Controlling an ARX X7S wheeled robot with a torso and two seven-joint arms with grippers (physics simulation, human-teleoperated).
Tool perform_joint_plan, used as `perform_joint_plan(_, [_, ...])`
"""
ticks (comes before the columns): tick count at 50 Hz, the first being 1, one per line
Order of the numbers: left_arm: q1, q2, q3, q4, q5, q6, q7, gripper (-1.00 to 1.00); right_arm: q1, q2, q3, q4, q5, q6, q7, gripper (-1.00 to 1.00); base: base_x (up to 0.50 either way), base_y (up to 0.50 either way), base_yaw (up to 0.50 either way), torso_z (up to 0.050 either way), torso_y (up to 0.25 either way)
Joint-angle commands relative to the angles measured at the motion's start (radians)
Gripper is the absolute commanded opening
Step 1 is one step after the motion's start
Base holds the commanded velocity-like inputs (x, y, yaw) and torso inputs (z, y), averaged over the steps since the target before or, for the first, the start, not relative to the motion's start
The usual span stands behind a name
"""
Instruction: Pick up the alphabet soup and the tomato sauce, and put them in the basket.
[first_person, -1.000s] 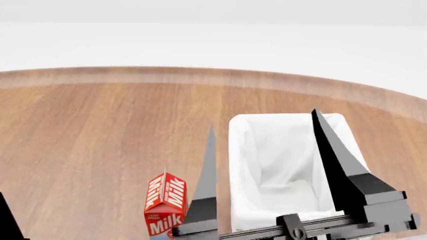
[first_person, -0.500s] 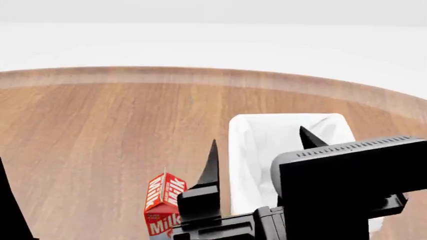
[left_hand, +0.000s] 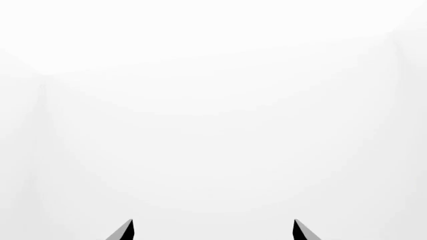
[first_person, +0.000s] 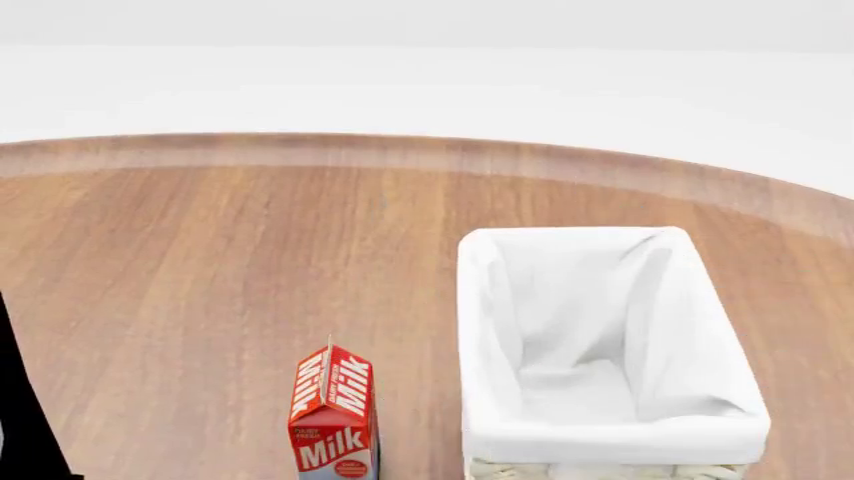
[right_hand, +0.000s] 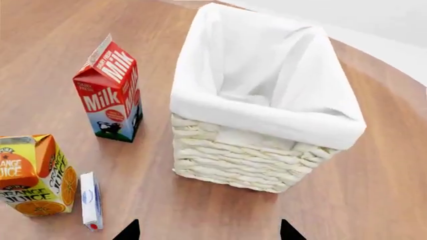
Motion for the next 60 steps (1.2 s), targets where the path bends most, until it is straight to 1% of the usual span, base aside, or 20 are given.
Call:
perform_joint_plan(1, [0.009,-0.009,-0.004,0.003,-0.004,0.003,-0.007,1.00,-0.295,0.026,-0.107,0.031,-0.209,-0.094,-0.081,1.00,0.00,0.00,0.00,0.000,0.000])
perform_joint_plan(6, [0.018,-0.013,-0.007,-0.012,-0.004,0.024,-0.010,1.00,-0.384,0.017,-0.141,0.045,-0.311,-0.142,-0.118,1.00,0.00,0.00,0.00,0.000,0.000])
perform_joint_plan(9, [0.015,-0.014,-0.006,-0.001,-0.006,0.013,-0.012,1.00,-0.404,0.021,-0.153,0.029,-0.315,-0.142,-0.109,1.00,0.00,0.00,0.00,0.000,0.000])
perform_joint_plan(13, [0.024,-0.014,-0.003,-0.013,-0.004,0.032,-0.015,1.00,-0.480,0.029,-0.184,0.053,-0.385,-0.184,-0.133,1.00,0.00,0.00,0.00,0.000,0.000])
perform_joint_plan(20, [0.022,-0.015,0.024,-0.025,0.015,0.036,-0.018,1.00,-0.535,0.004,-0.225,0.082,-0.439,-0.195,-0.158,1.00,0.00,0.00,0.00,0.000,0.000])
perform_joint_plan(32, [0.017,-0.021,0.017,-0.016,0.001,0.028,-0.024,1.00,-0.541,-0.019,-0.246,0.084,-0.452,-0.178,-0.171,1.00,0.00,0.00,0.00,0.000,0.000])
perform_joint_plan(36, [0.019,-0.024,0.013,-0.014,-0.003,0.030,-0.027,1.00,-0.553,-0.008,-0.242,0.102,-0.457,-0.204,-0.187,1.00,0.00,0.00,0.00,0.000,0.000])
perform_joint_plan(37, [0.019,-0.024,0.013,-0.019,-0.003,0.033,-0.027,1.00,-0.566,-0.019,-0.246,0.135,-0.480,-0.224,-0.209,1.00,0.00,0.00,0.00,0.000,0.000])
perform_joint_plan(45, [0.016,-0.027,0.021,-0.016,0.000,0.028,-0.031,1.00,-0.561,-0.006,-0.237,0.134,-0.460,-0.232,-0.214,1.00,0.00,0.00,0.00,0.000,0.000])
perform_joint_plan(50, [0.016,-0.029,0.026,-0.021,0.002,0.031,-0.032,1.00,-0.573,-0.005,-0.225,0.199,-0.452,-0.281,-0.260,1.00,0.00,0.00,0.00,0.000,0.000])
perform_joint_plan(60, [0.017,-0.032,0.029,-0.028,0.000,0.039,-0.038,1.00,-0.573,-0.001,-0.219,0.207,-0.463,-0.299,-0.275,1.00,0.00,0.00,0.00,0.000,0.000])
